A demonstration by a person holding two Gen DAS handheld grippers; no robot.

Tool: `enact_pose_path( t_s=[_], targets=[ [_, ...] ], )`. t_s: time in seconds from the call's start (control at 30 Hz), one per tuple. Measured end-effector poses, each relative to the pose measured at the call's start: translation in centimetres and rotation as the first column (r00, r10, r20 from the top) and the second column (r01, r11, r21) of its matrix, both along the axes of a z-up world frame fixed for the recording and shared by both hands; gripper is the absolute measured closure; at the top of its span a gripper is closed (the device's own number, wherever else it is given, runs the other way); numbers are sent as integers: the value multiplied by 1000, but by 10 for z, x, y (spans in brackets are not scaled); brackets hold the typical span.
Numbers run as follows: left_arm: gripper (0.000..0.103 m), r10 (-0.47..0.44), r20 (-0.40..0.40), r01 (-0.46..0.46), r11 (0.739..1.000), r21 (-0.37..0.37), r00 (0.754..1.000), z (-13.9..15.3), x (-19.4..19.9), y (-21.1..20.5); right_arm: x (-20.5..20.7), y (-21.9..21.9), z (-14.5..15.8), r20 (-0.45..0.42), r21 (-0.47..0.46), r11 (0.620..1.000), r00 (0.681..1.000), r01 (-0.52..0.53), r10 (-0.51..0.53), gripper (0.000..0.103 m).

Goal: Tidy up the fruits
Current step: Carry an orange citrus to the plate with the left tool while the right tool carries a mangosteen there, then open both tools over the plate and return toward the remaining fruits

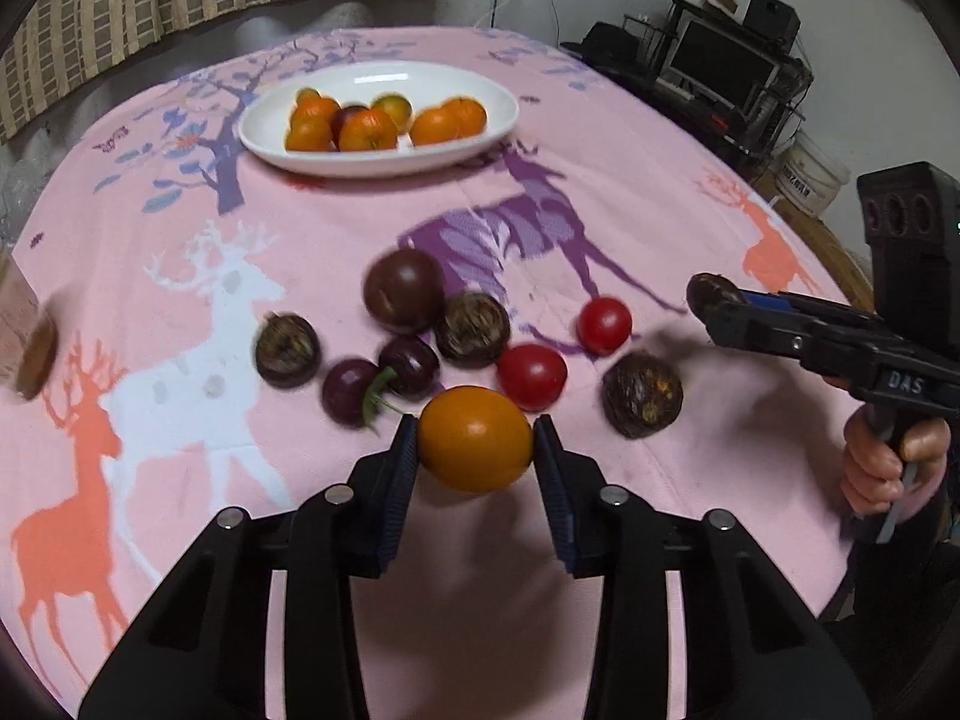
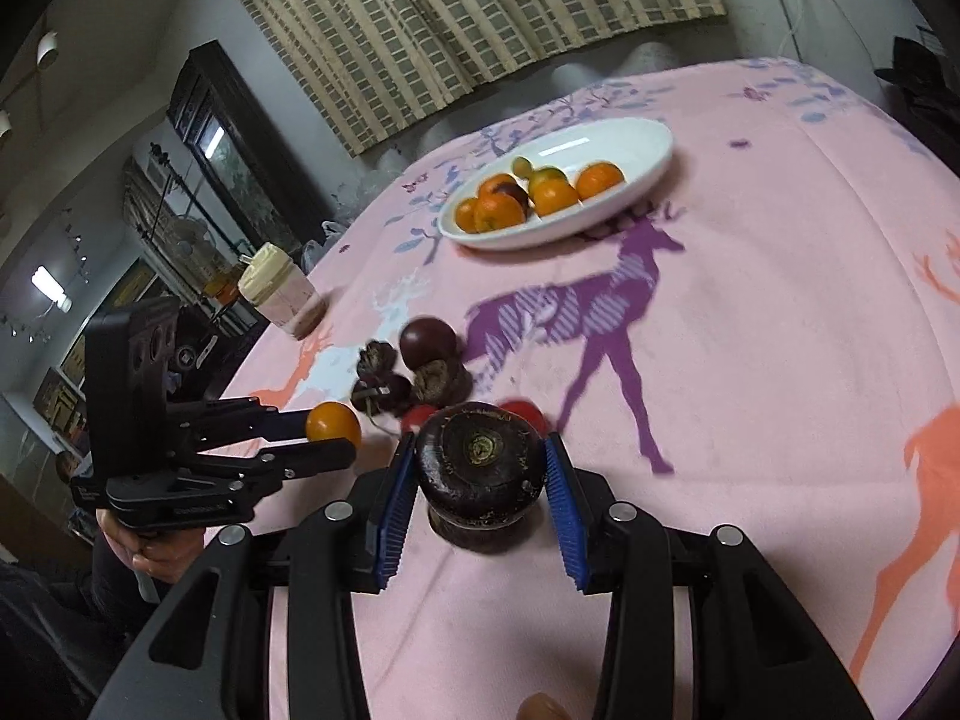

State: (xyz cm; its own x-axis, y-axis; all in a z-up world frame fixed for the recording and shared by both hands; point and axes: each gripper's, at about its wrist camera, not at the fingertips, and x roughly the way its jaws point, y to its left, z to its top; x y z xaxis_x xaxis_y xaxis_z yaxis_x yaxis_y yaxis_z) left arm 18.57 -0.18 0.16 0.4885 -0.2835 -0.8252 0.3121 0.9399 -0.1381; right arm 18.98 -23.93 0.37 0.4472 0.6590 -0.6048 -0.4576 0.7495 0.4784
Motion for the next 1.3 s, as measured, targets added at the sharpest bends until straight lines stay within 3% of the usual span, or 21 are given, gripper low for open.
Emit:
enact_pose_path(
  t_s=[0.2, 0.4, 0.6, 0.73, 0.77, 0.8, 0.83, 0.87, 1.03, 1.17, 1.3],
  targets=[
    [65, 23, 103, -23, 1000, -7, 994, 41, 45, 18, 50, 27, 39, 93, -42, 999, 996, 3, 1, 61],
    [65, 53, 164, -57, 998, 23, 985, 65, 146, 12, 146, 62, 48, 144, -116, 989, 987, 90, -73, 61],
    [65, 114, 102, -120, 991, 57, 988, 45, 250, 9, 228, 77, 27, 116, -187, 970, 984, 154, -134, 61],
    [65, 153, 40, -156, 984, 91, 987, 20, 279, 13, 256, 83, 6, 81, -211, 966, 987, 153, -138, 59],
    [60, 169, 34, -172, 980, 101, 985, 16, 283, 13, 259, 84, 3, 79, -211, 965, 987, 157, -143, 54],
    [54, 185, 36, -188, 976, 107, 982, 16, 285, 15, 261, 84, 1, 75, -210, 965, 986, 159, -146, 36],
    [40, 195, 44, -199, 974, 109, 980, 17, 283, 16, 261, 85, -1, 62, -211, 964, 987, 161, -151, 32],
    [32, 214, 62, -220, 969, 108, 975, 23, 278, 19, 258, 84, -1, 59, -209, 965, 987, 161, -151, 32],
    [13, 219, 116, -228, 971, 72, 969, 58, 227, 33, 214, 78, 12, 82, -217, 969, 991, 118, -103, 28],
    [10, 209, 181, -221, 974, 46, 961, 77, 157, 45, 164, 70, 20, 98, -241, 966, 993, 91, -69, 26],
    [8, 227, 233, -241, 970, 37, 946, 70, 95, 55, 114, 60, 22, 118, -255, 963, 991, 90, -62, 23]
  ],
)
